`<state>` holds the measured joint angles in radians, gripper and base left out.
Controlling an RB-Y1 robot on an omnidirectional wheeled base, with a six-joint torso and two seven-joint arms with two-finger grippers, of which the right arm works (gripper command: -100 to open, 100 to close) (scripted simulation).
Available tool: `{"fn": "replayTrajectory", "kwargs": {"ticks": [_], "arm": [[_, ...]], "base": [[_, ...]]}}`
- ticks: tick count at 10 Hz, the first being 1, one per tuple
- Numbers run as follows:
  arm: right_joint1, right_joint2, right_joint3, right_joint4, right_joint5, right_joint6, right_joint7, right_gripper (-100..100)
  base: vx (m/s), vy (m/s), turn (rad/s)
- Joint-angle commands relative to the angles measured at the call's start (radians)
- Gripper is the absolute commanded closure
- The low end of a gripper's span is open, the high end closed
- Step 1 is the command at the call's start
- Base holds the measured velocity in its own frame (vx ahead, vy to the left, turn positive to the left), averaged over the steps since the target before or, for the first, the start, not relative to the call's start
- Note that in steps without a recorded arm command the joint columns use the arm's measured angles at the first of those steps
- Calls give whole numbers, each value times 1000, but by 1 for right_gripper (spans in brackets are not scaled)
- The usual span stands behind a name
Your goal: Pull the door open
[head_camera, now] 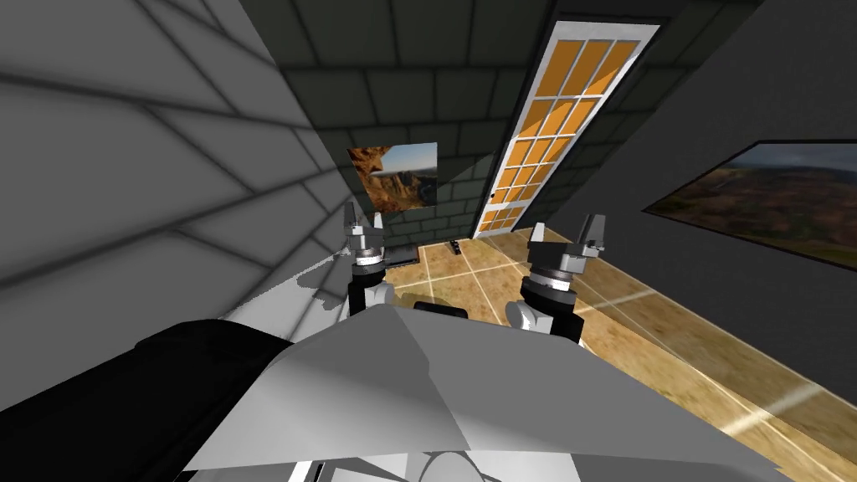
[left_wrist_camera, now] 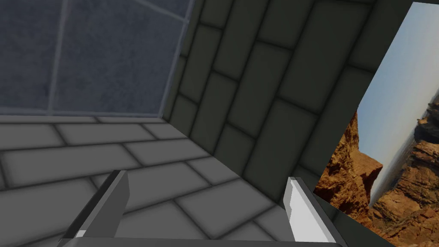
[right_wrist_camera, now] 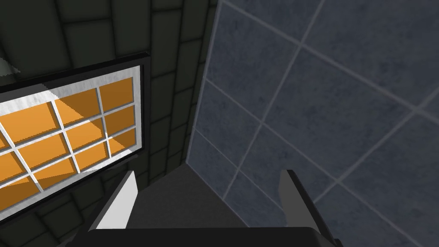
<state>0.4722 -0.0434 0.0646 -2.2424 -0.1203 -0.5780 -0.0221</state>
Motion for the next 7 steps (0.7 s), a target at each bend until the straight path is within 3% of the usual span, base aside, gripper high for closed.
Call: {"fn": "replayTrajectory", "kwargs": {"ticks": [1,7], "arm": [[-6,-6,11,17,-5,-7,11,-100],[-28,-28,53,71,-24,-24,49,-100]], "base": [[-125,4,314],[-108,13,331]]}}
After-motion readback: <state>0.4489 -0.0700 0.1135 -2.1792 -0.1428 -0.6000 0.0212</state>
